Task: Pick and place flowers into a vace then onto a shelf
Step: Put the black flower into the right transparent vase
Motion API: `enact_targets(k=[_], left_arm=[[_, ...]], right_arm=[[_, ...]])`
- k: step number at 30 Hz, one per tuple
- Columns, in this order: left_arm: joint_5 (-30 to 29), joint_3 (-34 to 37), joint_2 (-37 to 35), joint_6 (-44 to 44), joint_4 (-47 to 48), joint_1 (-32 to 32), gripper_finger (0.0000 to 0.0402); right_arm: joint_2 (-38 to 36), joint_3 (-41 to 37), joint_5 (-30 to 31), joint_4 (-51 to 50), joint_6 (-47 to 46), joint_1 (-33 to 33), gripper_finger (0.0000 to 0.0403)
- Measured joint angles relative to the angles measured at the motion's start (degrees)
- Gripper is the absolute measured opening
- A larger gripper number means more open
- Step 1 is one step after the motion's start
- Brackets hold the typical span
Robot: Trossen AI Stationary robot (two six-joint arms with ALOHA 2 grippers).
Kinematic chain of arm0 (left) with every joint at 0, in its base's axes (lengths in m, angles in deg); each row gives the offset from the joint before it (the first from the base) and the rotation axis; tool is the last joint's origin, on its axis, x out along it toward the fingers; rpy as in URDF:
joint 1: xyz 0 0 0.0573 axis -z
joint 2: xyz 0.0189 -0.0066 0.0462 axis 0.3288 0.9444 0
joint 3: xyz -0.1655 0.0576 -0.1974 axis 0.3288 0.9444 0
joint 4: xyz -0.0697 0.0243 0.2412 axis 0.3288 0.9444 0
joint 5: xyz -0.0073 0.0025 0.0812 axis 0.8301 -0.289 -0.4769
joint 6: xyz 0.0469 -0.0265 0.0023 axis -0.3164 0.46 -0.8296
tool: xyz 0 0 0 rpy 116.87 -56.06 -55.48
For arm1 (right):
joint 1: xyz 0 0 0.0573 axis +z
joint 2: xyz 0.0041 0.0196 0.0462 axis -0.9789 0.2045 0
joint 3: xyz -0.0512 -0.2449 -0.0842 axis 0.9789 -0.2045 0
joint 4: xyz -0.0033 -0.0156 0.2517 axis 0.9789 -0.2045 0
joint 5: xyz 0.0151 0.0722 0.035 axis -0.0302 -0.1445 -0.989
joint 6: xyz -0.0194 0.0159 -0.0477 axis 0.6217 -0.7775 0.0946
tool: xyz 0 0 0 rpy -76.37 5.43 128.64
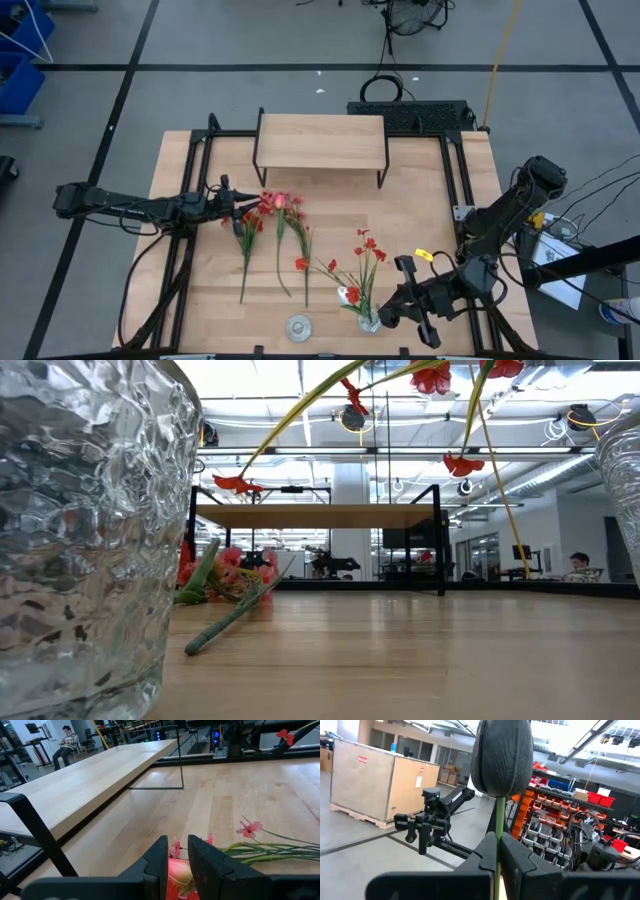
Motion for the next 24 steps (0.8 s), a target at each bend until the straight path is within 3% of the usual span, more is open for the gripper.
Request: enact_targets(k=[17,24], left_arm=[[0.02,0.0,-0.01,0.0,0.0,0.0,0.0081],[0.0,0.0,0.0,-0.02,0.0,0.0,0.0081]], right_arm=[[-0.04,-0.07,-1.79,-0.63,0.08,-2.57,0.0002],[0.89,-0.07,-5.97,-5.54,-3.69,-3.37,0.0002]])
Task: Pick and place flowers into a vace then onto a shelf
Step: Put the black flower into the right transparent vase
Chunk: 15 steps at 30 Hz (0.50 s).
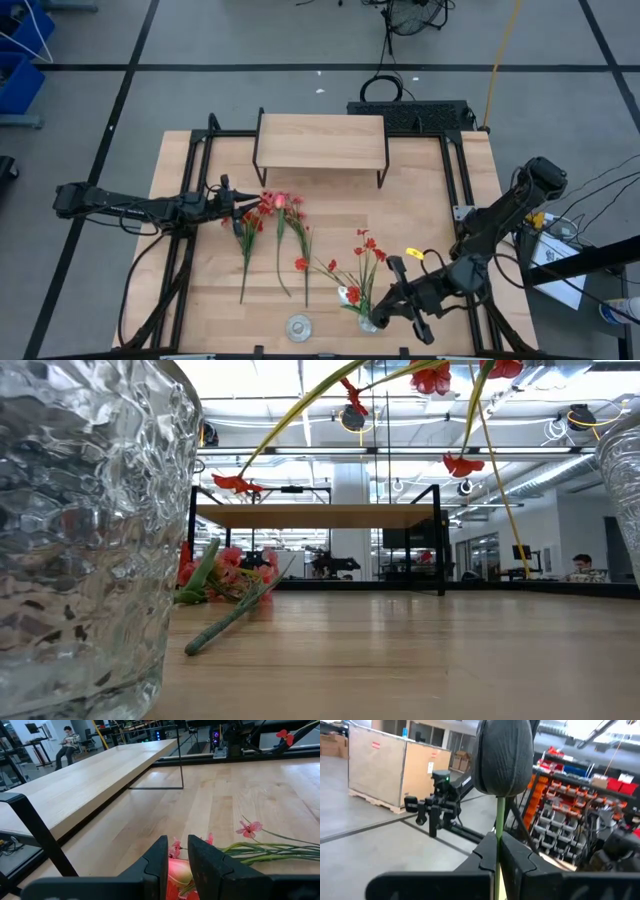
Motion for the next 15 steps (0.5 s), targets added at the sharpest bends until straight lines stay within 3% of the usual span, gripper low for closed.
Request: enact_targets(k=[9,15], left_arm=[[0.0,0.0,-0.02,0.02,0.02,0.0,0.0081],[0.01,0.0,-0.02,0.01,0.02,0.0,0.0081]], right_arm=[[4.63,0.0,-1.4,0.92,-3.75,-0.16,0.0002],[8.14,-1.03,-1.38,9.37,-9.95,-0.91,0.0002]])
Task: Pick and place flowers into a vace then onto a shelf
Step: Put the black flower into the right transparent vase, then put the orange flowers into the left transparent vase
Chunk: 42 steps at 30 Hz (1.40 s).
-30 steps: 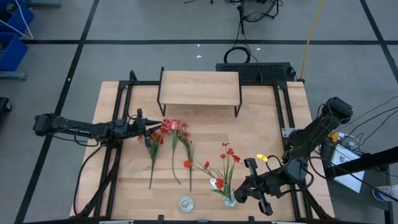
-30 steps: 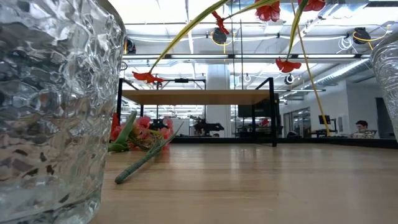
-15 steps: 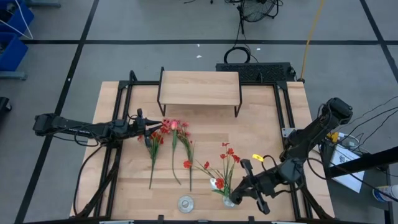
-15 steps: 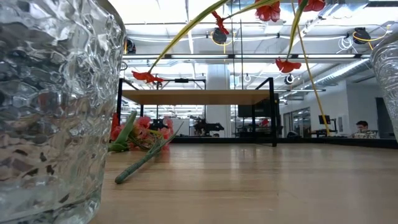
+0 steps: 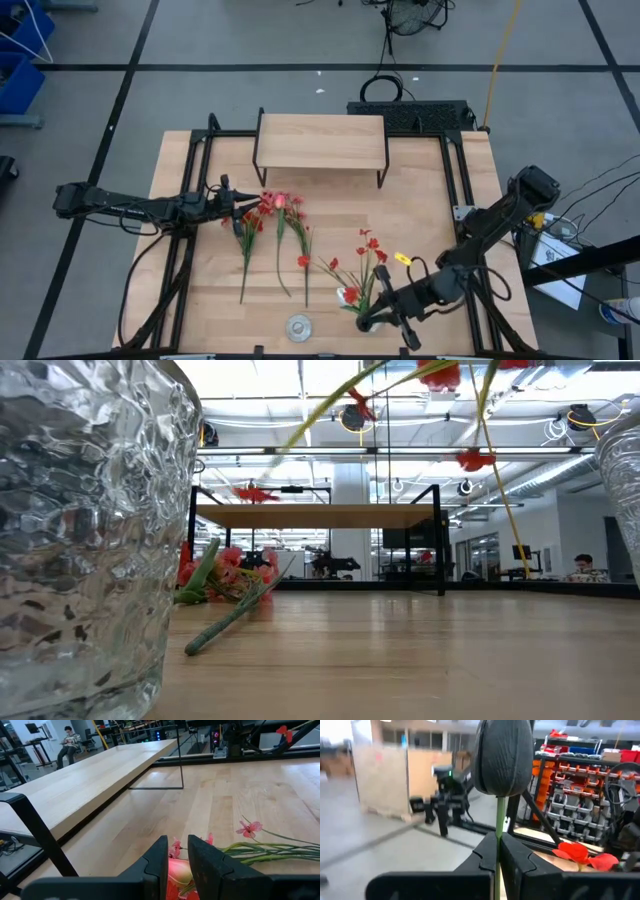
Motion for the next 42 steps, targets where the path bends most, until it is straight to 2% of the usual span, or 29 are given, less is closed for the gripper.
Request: enact_targets(k=[4,12,25,33,42], left_arm=[[0.01,0.0,0.0,0.01,0.0,0.0,0.0081],[0.01,0.0,0.02,-0.01,-0.02,0.0,0.0081],[0.01,0.0,0.02,0.01,-0.02,0.0,0.0081],[0.01,0.0,0.02,0.01,-0.02,0.0,0.0081],[0.01,0.0,0.02,0.0,-0.02,0.0,0.0081]], right_arm=[[1.34,-2.2,0.0,6.51,-4.17,-0.18,0.0002],[1.31,-5.88,0.13,5.73,-9.03,0.28,0.0002],[1.16,-11.97,0.2,13.87,-9.78,0.15,0.0007],[1.42,-12.3,3.15,17.07,-10.64,0.69,0.0044],[1.38,-12.3,2.97,17.72,-14.57,0.7,0.0129]])
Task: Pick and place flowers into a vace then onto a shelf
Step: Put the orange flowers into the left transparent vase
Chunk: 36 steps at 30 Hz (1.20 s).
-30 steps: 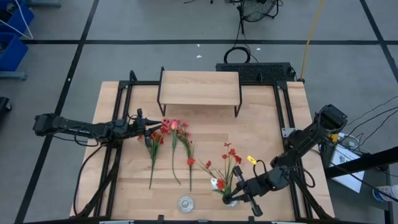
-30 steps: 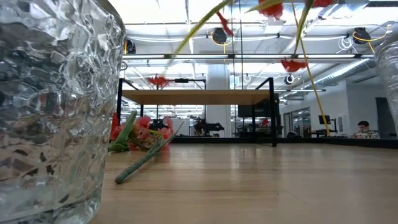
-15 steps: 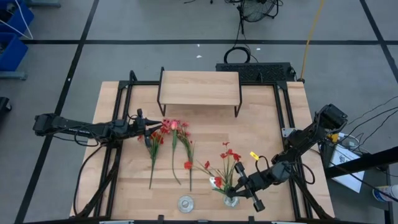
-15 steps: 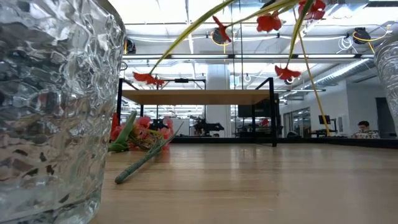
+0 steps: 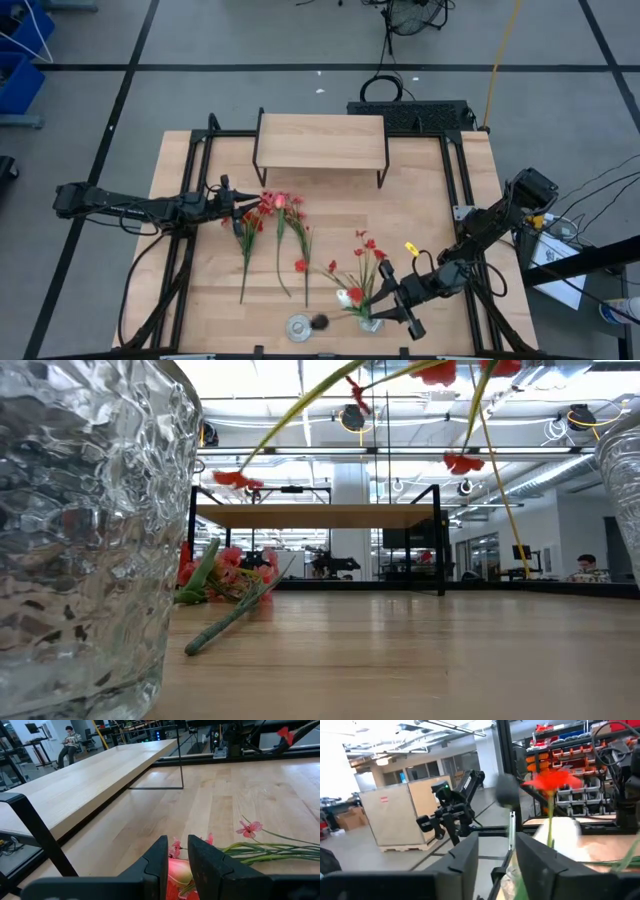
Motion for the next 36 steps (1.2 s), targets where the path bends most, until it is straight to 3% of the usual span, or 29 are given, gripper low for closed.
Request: enact_targets(k=[6,20,32,36], left_arm=[[0.0,0.0,-0.02,-0.01,0.0,0.0,0.0081],[0.0,0.0,-0.01,-0.01,0.0,-0.01,0.0081],[0.0,0.0,-0.02,0.0,0.0,-0.02,0.0081],[-0.02,0.0,0.0,0.01,0.0,-0.02,0.0081]], right_arm=[[-0.9,0.02,0.2,4.25,-0.69,0.52,0.0159],[-11.75,0.36,1.15,14.96,-3.93,-0.2,0.0155],[-17.06,6.75,12.74,10.51,4.88,-6.13,0.0135],[-18.86,6.73,23.91,7.2,7.02,-8.18,0.0135]])
